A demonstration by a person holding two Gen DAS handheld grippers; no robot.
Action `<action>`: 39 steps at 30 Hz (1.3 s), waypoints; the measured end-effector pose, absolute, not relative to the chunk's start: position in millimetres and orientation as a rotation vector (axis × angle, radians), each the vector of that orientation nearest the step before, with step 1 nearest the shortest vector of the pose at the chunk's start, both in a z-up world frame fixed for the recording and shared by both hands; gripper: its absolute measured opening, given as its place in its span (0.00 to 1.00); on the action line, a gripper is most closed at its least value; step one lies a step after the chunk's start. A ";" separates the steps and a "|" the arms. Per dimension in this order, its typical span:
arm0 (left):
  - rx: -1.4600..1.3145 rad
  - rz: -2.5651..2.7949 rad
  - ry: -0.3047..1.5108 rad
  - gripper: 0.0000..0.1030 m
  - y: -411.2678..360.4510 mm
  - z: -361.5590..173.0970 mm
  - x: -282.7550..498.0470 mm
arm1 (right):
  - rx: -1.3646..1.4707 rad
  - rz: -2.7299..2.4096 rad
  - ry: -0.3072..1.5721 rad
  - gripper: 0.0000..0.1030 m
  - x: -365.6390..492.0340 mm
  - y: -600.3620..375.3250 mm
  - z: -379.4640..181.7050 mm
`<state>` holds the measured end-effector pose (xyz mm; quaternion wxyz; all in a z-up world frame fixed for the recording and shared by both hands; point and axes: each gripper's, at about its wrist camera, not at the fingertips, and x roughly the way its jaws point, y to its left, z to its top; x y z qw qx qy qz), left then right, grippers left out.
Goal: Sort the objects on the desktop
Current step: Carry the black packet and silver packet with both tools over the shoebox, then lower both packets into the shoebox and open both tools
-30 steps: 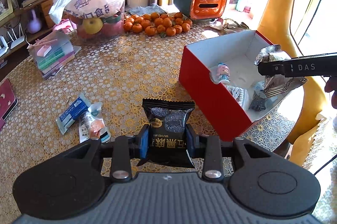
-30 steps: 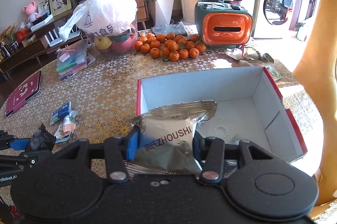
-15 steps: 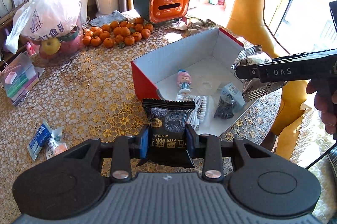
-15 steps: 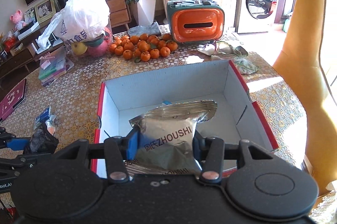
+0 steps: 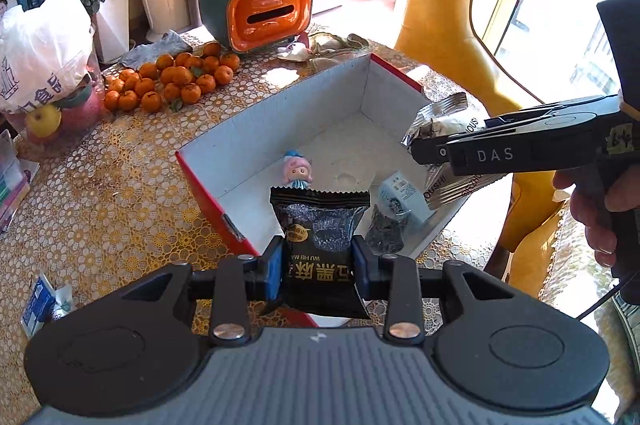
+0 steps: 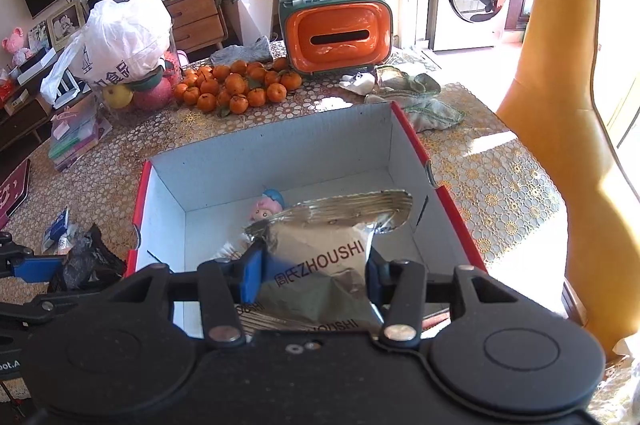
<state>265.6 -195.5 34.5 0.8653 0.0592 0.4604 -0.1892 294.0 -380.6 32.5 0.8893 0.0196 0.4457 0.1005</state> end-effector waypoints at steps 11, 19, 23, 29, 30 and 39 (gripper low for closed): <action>0.134 -0.425 0.999 0.32 -218.7 11.8 289.6 | 0.054 0.202 0.945 0.47 315.3 -390.3 20.2; 0.146 -0.430 1.019 0.32 -227.4 -9.5 309.0 | 0.056 0.209 0.973 0.47 333.2 -388.2 3.1; 0.175 -0.434 1.031 0.32 -234.3 -22.7 315.7 | 0.054 0.201 0.992 0.47 344.8 -387.8 -6.9; 0.177 -0.439 1.041 0.32 -239.2 -37.4 323.7 | 0.054 0.199 1.016 0.47 358.1 -386.2 -23.3; 0.178 -0.438 1.041 0.32 -239.7 -39.0 324.8 | 0.059 0.198 1.020 0.47 360.1 -385.6 -25.4; 0.187 -0.443 1.064 0.32 -244.7 -52.9 334.4 | 0.062 0.188 1.047 0.47 380.9 -379.6 -40.6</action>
